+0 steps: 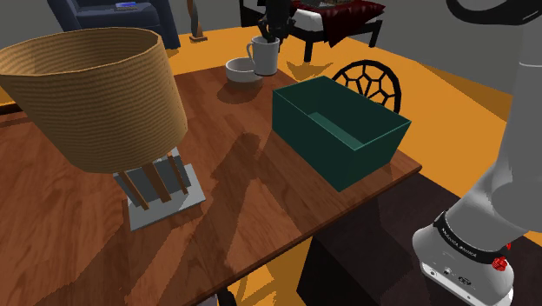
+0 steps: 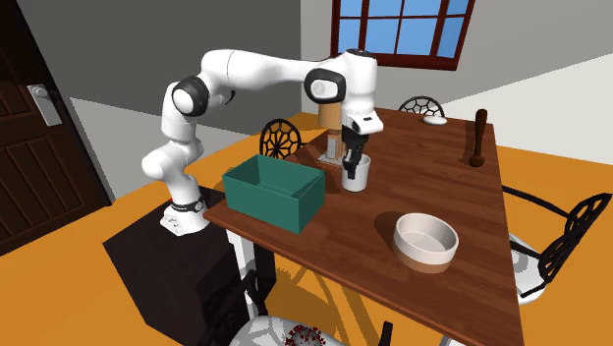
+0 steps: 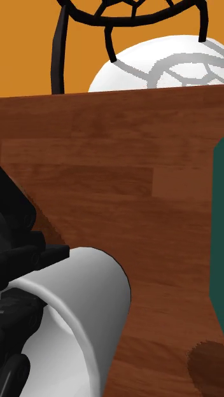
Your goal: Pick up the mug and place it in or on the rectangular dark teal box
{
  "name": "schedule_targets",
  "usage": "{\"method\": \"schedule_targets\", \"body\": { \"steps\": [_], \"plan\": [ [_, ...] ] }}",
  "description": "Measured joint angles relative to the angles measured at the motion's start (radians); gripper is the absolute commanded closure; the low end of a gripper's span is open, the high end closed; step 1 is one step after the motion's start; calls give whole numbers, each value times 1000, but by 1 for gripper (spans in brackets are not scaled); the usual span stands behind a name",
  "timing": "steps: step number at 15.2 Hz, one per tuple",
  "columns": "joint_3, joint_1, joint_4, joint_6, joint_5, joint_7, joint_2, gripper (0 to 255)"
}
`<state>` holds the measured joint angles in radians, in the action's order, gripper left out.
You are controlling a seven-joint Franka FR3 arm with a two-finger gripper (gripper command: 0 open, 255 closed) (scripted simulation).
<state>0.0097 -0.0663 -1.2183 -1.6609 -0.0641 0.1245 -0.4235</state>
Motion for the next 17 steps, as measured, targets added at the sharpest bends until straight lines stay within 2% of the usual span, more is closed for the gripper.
{"method": "schedule_targets", "body": {
  "steps": [7,13,14,17],
  "plan": [
    [0,1,142,111,0,6,-30,255],
    [1,2,326,235,1,13,-90,255],
    [1,3,299,231,0,12,-68,255],
    [0,3,50,156,-1,8,105,255]
  ]
}}
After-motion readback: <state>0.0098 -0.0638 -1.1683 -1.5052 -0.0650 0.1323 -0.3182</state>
